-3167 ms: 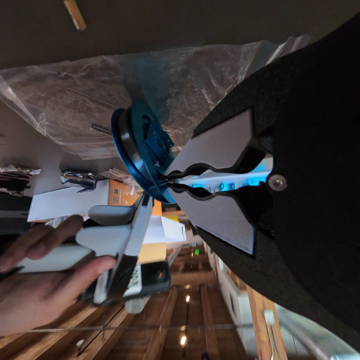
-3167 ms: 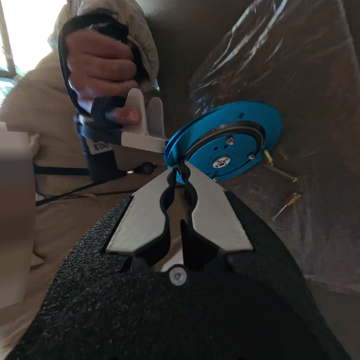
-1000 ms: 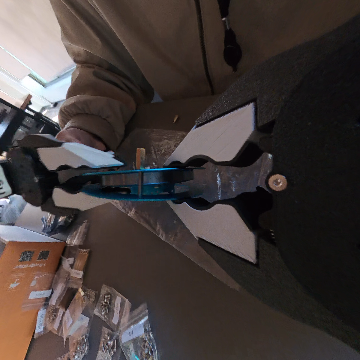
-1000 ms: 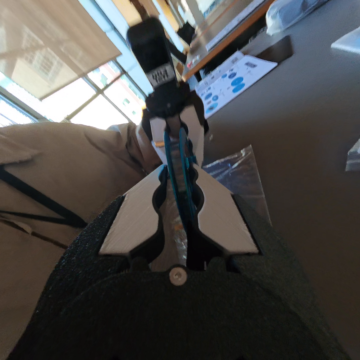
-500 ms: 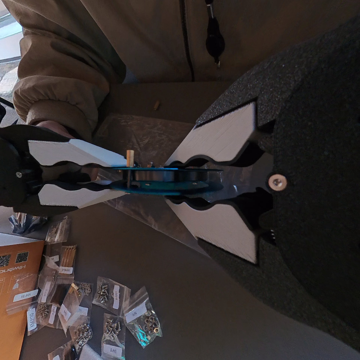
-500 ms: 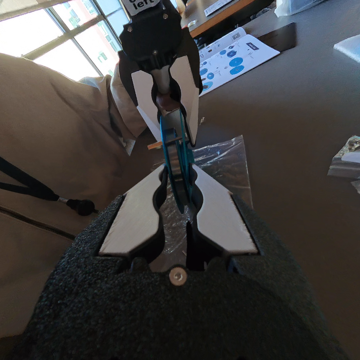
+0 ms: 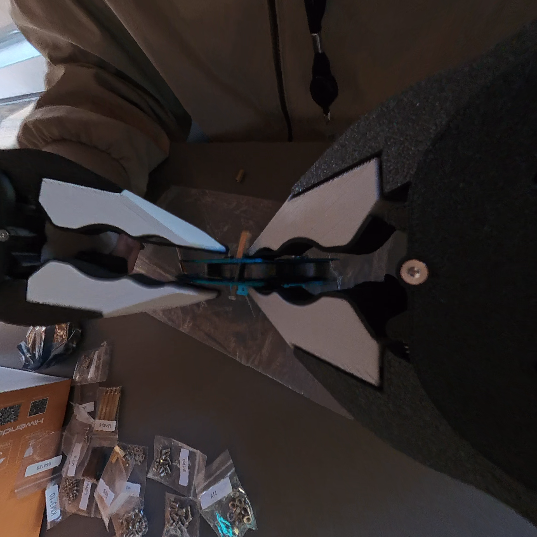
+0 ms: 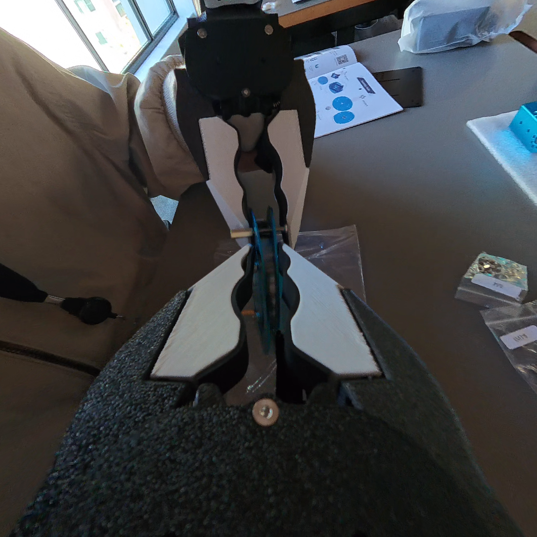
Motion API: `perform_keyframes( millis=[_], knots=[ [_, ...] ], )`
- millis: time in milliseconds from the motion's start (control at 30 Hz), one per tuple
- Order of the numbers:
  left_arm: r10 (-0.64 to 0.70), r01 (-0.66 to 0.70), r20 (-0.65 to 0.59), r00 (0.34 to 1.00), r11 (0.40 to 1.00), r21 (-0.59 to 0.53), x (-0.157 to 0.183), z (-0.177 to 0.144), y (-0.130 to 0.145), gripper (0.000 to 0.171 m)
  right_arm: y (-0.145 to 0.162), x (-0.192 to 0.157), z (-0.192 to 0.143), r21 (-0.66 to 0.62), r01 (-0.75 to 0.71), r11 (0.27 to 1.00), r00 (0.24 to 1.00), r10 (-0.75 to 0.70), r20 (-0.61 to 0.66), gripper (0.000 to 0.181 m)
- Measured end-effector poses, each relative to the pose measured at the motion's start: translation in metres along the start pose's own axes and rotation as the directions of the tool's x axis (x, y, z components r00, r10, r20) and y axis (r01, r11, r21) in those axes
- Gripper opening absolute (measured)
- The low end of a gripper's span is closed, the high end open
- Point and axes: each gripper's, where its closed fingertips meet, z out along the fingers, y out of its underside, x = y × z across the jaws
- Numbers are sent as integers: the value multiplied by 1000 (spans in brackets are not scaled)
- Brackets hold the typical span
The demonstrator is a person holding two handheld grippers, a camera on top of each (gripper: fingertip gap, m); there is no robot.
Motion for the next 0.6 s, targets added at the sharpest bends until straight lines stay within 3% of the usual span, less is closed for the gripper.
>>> perform_keyframes(
  millis=[33,133,233,300,433,600],
  knots=[
    [-20,20,3,1000,1000,16,-1,-1,-1,11,2,4,-3,0,-1,1000,1000,1,-21,24],
    [-3,2,26,1000,1000,19,-2,-4,1,11,11,10,-13,-4,-38,999,999,38,4,20],
    [26,-27,37,999,999,25,0,-5,4,12,20,13,-11,-18,-85,996,996,86,39,27],
    [57,-58,41,998,998,21,0,-7,7,14,24,5,-8,-31,-88,996,991,91,103,12],
    [80,-79,-6,997,997,18,7,-14,15,17,25,-1,-10,-2,-36,999,988,36,152,9],
    [58,-58,-7,998,998,33,3,-18,20,18,27,2,-11,42,-81,996,978,71,199,9]
  ],
)
